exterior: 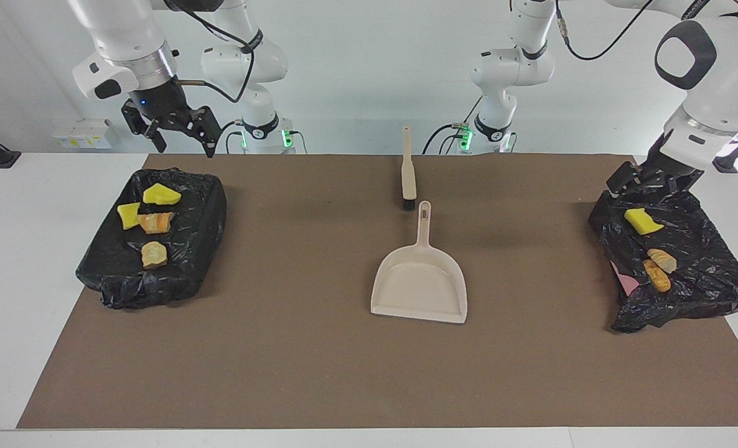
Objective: Sweep and dump trash in bin
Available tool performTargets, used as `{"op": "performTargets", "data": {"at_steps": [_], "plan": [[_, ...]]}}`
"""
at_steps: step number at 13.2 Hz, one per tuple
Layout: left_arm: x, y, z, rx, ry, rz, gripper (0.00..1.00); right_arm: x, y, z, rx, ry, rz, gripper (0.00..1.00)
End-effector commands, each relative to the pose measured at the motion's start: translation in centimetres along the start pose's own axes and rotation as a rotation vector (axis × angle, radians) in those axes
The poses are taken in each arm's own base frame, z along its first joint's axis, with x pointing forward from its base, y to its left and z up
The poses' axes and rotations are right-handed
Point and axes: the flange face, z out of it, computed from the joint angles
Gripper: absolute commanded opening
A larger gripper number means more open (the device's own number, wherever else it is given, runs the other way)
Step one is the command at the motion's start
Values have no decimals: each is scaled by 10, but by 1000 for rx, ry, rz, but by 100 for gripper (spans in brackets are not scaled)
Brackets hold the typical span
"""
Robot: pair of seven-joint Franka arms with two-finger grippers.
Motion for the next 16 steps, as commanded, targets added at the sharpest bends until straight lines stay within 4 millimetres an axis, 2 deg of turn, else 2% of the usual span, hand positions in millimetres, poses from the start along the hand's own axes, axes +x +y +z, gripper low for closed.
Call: {"op": "performTargets", "data": {"at_steps": [1,3,5,7,10,12,16], "plan": [[-8,19,-14,-2,-2,-6,100,-3,3,-4,7,9,-28,100],[-19,17,-21,38,-47,4,100,-3,3,-4,7,11,-28,100],[-36,16,-52,35,-8,-3,100,-3,3,-4,7,11,-28,100],[-52,17,-43,33,-36,0,100,-3,5,-4,7,9,-23,100],[-48,17,-50,44,-44,14,100,-2,7,-4,8,9,-20,100],[-52,29,-57,42,-66,33,100,-3,6,-4,7,8,-22,100],[-48,31,-52,38,-82,36,100,-3,6,-4,7,8,-22,100]]}}
